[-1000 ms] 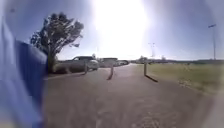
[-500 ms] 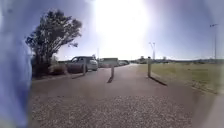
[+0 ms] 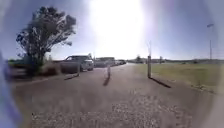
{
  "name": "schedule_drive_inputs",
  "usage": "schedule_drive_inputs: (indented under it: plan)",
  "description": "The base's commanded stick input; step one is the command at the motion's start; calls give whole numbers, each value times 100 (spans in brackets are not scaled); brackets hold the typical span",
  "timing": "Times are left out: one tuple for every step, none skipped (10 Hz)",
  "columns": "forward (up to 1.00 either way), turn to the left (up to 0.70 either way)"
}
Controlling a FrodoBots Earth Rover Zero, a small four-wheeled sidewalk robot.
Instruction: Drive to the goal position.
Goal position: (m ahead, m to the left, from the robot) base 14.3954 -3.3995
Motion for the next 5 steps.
schedule_drive_inputs:
  plan:
    - [85, 0]
    - [85, 0]
    - [85, 0]
    - [85, -34]
    - [85, -34]
